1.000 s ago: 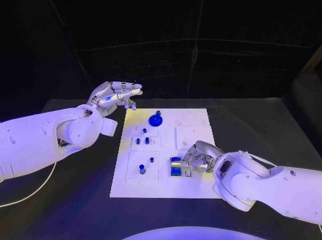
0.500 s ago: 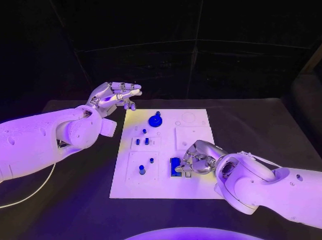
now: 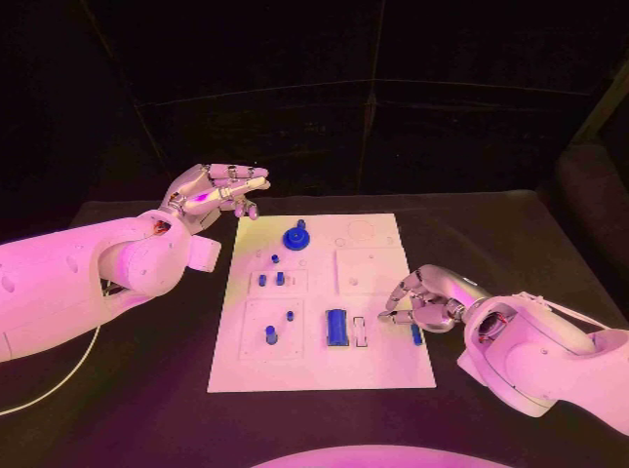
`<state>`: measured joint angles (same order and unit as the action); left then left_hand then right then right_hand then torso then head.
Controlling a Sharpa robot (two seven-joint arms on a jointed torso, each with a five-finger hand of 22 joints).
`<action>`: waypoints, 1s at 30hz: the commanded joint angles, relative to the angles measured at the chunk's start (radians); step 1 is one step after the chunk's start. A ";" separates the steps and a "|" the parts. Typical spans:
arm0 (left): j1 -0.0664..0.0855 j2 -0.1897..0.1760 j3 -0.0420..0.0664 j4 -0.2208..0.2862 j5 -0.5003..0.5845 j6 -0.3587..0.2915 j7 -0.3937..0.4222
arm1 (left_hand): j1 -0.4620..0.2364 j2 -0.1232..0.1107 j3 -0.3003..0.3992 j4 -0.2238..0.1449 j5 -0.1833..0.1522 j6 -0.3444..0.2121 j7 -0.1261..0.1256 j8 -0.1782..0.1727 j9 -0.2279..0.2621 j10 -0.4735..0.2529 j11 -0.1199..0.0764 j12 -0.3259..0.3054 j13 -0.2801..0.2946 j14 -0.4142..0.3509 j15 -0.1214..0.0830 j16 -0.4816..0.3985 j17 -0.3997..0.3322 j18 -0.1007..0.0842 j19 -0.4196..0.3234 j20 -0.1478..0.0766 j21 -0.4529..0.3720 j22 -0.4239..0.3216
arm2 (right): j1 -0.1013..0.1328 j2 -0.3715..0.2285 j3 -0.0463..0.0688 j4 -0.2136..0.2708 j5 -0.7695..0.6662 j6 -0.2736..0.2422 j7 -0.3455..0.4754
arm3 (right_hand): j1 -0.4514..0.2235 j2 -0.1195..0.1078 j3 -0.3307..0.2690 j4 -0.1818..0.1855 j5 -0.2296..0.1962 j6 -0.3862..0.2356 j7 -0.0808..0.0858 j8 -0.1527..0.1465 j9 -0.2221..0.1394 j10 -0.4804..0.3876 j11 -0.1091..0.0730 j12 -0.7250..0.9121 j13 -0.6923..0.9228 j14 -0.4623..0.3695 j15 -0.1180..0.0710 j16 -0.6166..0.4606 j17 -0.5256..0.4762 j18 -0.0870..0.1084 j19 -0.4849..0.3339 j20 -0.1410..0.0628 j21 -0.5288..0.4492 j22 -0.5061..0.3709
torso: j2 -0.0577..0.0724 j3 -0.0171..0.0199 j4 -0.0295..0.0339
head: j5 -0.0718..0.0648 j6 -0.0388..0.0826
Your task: Assemble the parts on the task board
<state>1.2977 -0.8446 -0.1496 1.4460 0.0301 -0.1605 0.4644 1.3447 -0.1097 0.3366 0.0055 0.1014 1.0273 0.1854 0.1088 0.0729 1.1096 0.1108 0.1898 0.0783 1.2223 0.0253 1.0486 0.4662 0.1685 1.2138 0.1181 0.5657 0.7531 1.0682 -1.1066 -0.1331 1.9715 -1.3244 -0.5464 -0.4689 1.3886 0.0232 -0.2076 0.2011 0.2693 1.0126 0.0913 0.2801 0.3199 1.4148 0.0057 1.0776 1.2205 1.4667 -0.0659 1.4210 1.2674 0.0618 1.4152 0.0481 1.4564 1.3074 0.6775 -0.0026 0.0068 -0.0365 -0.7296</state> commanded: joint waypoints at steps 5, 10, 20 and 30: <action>0.001 -0.002 0.000 0.007 0.006 0.008 0.021 | 0.003 0.010 -0.006 -0.002 0.001 -0.006 -0.003 0.007 0.001 -0.009 -0.001 0.008 0.001 -0.007 -0.002 0.004 -0.001 0.014 0.001 0.004 -0.006 -0.001 | 0.004 -0.075 0.000 -0.006 0.015 -0.007 0.106 | 0.020 0.004 -0.008 -0.007 0.045 -0.006 0.000 -0.014 -0.002 0.006 0.003 0.019 0.018 0.045 0.007 -0.007 -0.009 -0.004 -0.008 0.006 -0.006 0.015 | 0.000 -0.0002 -0.0004 | -0.013 -0.005; 0.002 0.000 0.000 0.007 0.016 0.014 0.019 | -0.002 0.006 -0.012 0.000 0.003 -0.006 -0.002 0.008 0.001 -0.009 0.000 0.010 0.001 -0.007 -0.001 0.004 -0.003 0.014 0.001 0.005 -0.007 -0.002 | 0.003 -0.088 -0.001 -0.029 0.012 0.031 0.084 | 0.014 0.002 -0.016 -0.001 0.047 -0.004 0.001 -0.019 -0.002 0.005 0.004 0.016 0.018 0.044 0.008 -0.011 -0.014 -0.003 -0.011 0.007 -0.009 0.011 | -0.001 0.0010 -0.0101 | -0.016 -0.009; 0.002 0.001 0.000 0.006 0.020 0.016 0.017 | -0.003 0.006 -0.015 0.001 0.004 -0.006 -0.002 0.009 0.001 -0.010 0.000 0.011 0.001 -0.008 -0.001 0.005 -0.003 0.014 0.001 0.005 -0.007 -0.003 | 0.001 -0.093 -0.002 -0.046 -0.065 0.094 0.034 | -0.002 -0.008 -0.051 0.024 0.048 0.027 -0.007 -0.017 0.008 0.060 -0.001 0.189 0.142 0.068 0.006 0.054 0.110 -0.016 0.026 0.006 0.018 0.067 | -0.001 0.0013 -0.0111 | -0.019 -0.012; 0.001 0.002 0.000 0.003 0.021 0.022 0.015 | -0.003 0.006 -0.015 0.001 0.004 -0.006 -0.002 0.009 0.001 -0.010 0.000 0.011 0.001 -0.008 -0.001 0.005 -0.003 0.014 0.001 0.005 -0.007 -0.003 | -0.005 -0.075 -0.003 -0.048 -0.140 0.169 -0.018 | -0.047 -0.033 -0.085 0.076 0.032 0.049 -0.015 -0.009 0.032 0.091 -0.006 0.302 0.224 0.081 0.003 0.092 0.182 -0.027 0.056 0.004 0.045 0.117 | -0.002 0.0017 -0.0146 | -0.021 -0.008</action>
<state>1.2980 -0.8438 -0.1499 1.4487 0.0433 -0.1539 0.4679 1.3448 -0.1097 0.3277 0.0060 0.1014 1.0273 0.1854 0.1132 0.0729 1.1096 0.1108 0.1944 0.0782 1.2223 0.0253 1.0486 0.4646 0.1685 1.2138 0.1181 0.5616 0.7517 1.0636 -1.1832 -0.1364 1.9226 -1.4079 -0.4317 -0.4556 1.3459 -0.0062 -0.2925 0.2731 0.3053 1.0546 0.0750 0.2675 0.3502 1.4443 0.0232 1.1840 1.2715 1.4667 -0.0658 1.5073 1.3080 0.0457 1.4601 0.0499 1.4947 1.3073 0.6759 -0.0010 -0.0066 -0.0567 -0.7377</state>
